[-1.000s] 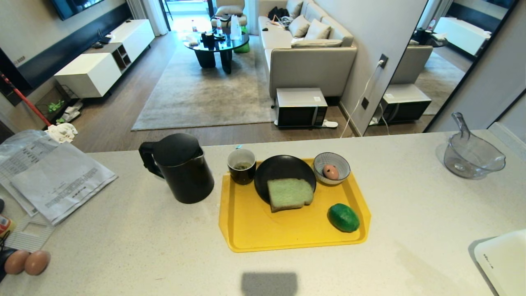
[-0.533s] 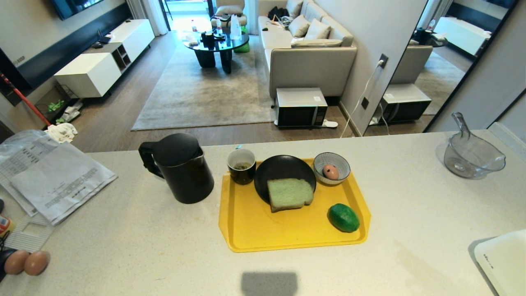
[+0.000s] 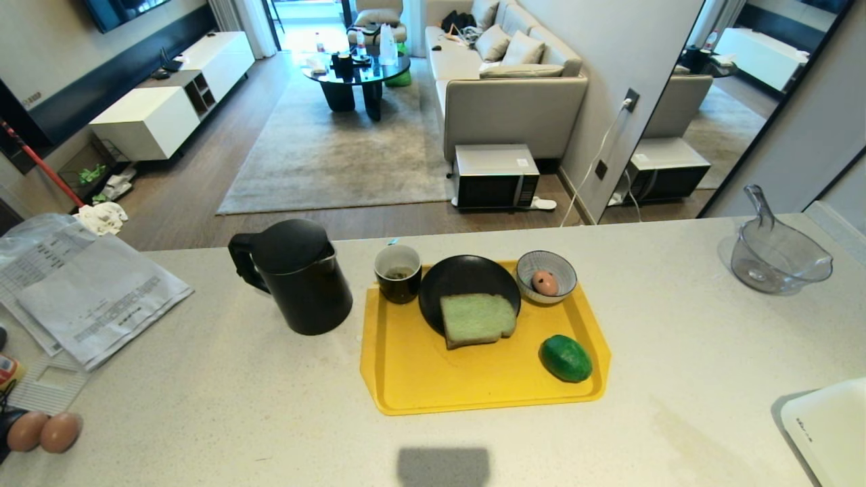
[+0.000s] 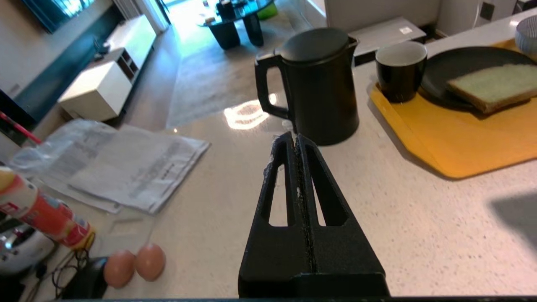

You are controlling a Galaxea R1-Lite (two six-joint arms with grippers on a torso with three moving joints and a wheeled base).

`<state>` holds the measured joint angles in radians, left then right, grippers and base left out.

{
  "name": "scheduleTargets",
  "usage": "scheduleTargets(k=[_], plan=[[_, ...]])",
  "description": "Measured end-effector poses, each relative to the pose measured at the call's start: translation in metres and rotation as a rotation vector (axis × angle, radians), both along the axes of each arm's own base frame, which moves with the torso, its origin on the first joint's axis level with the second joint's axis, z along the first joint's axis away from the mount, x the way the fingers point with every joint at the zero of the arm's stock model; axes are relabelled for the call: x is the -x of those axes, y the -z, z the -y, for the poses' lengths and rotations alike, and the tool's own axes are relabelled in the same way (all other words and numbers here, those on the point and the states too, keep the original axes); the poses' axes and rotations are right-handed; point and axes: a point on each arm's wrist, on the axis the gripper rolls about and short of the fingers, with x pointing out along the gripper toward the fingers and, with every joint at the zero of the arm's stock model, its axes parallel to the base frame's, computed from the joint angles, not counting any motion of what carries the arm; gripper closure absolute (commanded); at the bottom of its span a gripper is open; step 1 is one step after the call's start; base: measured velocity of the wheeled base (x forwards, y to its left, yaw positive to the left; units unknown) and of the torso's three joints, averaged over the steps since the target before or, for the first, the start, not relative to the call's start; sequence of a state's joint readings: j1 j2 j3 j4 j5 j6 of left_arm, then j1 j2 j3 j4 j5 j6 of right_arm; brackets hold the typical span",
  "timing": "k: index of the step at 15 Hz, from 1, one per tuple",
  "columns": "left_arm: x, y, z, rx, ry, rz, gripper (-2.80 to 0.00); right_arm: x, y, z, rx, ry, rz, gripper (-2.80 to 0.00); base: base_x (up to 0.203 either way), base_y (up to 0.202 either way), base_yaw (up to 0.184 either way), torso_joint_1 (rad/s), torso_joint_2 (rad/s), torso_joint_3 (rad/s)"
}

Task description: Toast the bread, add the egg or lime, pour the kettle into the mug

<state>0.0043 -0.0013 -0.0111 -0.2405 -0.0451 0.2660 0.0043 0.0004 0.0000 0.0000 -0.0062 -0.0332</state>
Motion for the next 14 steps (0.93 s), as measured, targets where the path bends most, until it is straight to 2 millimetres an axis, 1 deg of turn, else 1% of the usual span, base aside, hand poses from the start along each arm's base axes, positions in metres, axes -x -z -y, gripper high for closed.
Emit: scheduleTargets(k=[4, 9, 14], plan=[[-0.004, 0.017, 0.0, 0.033, 0.003, -0.157, 0.0, 0.0, 0.0, 0.0, 0.0, 0.0, 0.0, 0.0, 0.0, 0.0, 0.0, 0.0, 0.0, 0.0], [-0.004, 0.022, 0.0, 0.039, 0.023, -0.197, 0.0, 0.0, 0.0, 0.0, 0.0, 0.0, 0.0, 0.0, 0.0, 0.0, 0.0, 0.0, 0.0, 0.0], [-0.004, 0.023, 0.0, 0.152, 0.032, -0.214, 0.0, 0.0, 0.0, 0.0, 0.0, 0.0, 0.0, 0.0, 0.0, 0.0, 0.0, 0.0, 0.0, 0.0]])
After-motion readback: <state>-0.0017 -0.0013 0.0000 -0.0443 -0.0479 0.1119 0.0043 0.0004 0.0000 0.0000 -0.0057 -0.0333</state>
